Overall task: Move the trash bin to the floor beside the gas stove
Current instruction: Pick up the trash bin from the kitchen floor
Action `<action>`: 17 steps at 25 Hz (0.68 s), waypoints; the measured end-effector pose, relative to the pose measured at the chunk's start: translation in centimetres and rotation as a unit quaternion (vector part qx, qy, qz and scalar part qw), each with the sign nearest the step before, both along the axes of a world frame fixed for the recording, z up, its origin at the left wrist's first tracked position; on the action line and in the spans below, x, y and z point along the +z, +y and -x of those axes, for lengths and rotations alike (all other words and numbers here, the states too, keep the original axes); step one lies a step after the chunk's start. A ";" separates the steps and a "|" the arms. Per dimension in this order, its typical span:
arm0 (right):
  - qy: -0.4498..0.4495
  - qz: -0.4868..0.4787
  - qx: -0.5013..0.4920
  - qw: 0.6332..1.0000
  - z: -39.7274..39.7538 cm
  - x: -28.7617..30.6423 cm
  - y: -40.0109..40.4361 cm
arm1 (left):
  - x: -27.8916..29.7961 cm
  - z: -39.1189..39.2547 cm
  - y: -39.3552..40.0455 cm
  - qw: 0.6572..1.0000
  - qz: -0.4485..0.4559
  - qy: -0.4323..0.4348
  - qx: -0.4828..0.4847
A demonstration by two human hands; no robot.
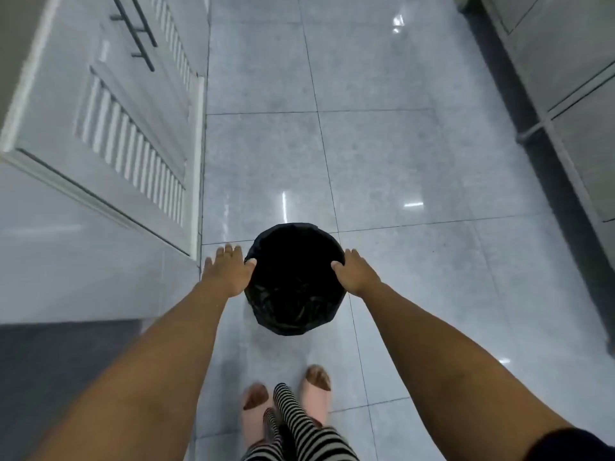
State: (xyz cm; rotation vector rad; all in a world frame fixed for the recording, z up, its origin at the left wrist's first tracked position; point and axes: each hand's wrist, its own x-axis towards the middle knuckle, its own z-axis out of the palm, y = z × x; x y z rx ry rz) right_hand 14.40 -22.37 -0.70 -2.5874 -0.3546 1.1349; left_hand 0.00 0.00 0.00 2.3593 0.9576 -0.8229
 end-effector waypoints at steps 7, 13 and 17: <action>-0.003 -0.040 -0.131 0.991 -0.6 -11.1 -0.9 | -12.7 -1.3 -1.1 0.952 0.137 -0.073 0.263; -0.014 -0.090 -0.225 0.970 0.1 -13.9 -0.5 | -14.3 -2.4 -3.5 0.854 0.166 -0.176 0.461; -0.023 -0.081 -0.243 0.966 -0.4 -10.3 0.1 | -11.3 -3.0 -3.2 0.843 0.185 -0.189 0.469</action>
